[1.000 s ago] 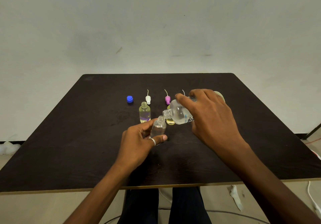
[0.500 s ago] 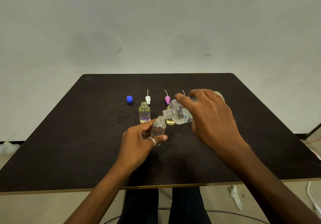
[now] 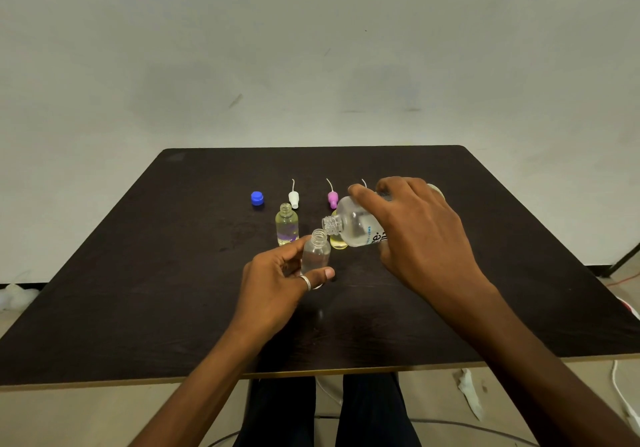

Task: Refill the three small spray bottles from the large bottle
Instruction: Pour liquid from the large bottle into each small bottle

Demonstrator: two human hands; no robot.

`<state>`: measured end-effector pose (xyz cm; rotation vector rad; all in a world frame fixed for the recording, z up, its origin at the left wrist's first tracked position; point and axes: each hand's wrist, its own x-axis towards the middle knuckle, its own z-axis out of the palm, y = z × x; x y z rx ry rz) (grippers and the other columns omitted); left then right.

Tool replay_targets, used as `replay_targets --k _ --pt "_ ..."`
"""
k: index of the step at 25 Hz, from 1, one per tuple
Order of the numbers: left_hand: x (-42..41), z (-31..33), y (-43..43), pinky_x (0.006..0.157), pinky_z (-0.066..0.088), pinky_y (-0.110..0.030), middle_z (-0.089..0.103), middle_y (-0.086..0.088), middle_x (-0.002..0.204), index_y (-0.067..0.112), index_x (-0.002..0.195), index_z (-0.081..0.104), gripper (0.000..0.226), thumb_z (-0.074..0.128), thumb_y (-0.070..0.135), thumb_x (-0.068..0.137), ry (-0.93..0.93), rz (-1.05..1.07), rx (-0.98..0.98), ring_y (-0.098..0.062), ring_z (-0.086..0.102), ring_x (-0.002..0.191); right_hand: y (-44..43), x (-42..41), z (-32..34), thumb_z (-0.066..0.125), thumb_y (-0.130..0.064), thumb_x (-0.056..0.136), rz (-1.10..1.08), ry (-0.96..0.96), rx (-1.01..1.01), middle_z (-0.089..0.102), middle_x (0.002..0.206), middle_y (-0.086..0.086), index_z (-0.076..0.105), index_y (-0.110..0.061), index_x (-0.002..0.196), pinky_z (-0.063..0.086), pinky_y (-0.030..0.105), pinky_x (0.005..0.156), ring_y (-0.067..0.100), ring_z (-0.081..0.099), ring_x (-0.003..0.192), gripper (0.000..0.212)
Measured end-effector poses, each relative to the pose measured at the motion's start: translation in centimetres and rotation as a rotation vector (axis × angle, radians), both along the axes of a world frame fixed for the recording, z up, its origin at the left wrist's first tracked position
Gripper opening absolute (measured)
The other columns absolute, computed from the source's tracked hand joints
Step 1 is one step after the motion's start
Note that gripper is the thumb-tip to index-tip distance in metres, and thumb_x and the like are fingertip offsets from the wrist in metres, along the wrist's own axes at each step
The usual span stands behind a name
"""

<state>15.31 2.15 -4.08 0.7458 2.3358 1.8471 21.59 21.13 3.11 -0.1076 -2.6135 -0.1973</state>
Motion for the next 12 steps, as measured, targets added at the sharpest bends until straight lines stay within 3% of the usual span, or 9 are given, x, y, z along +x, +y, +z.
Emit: replay_targets --k 5,9,12 --pt "0.3 0.7 0.2 0.085 0.052 -0.012 0.074 0.024 0.102 0.028 0.120 0.071 0.049 0.084 0.013 0.076 0.002 -0.007 0.043 0.005 0.069 0.098 1.2 0.1 0.7 0.077 -0.023 0.071 0.012 -0.075 -0.138 0.056 0.118 -0.005 0.037 -0.041 0.138 0.045 0.029 0.070 0.020 0.054 0.106 0.080" --pt "0.5 0.8 0.7 0.080 0.049 -0.006 0.071 0.035 0.096 0.044 0.111 0.066 0.047 0.084 0.020 0.076 -0.009 0.003 0.029 0.011 0.067 0.096 3.6 0.3 2.0 0.082 -0.041 0.064 0.008 -0.114 -0.460 0.062 0.113 -0.008 0.043 -0.039 0.133 0.052 0.034 0.078 0.016 0.060 0.095 0.079" --pt "0.7 0.8 1.8 0.076 0.047 -0.003 0.069 0.038 0.092 0.048 0.107 0.063 0.046 0.084 0.020 0.076 -0.023 0.003 0.029 0.014 0.066 0.094 5.9 0.3 2.3 0.083 -0.046 0.060 -0.061 -0.062 -0.604 0.065 0.110 -0.010 0.048 -0.035 0.128 0.050 0.031 0.078 0.013 0.061 0.092 0.078"
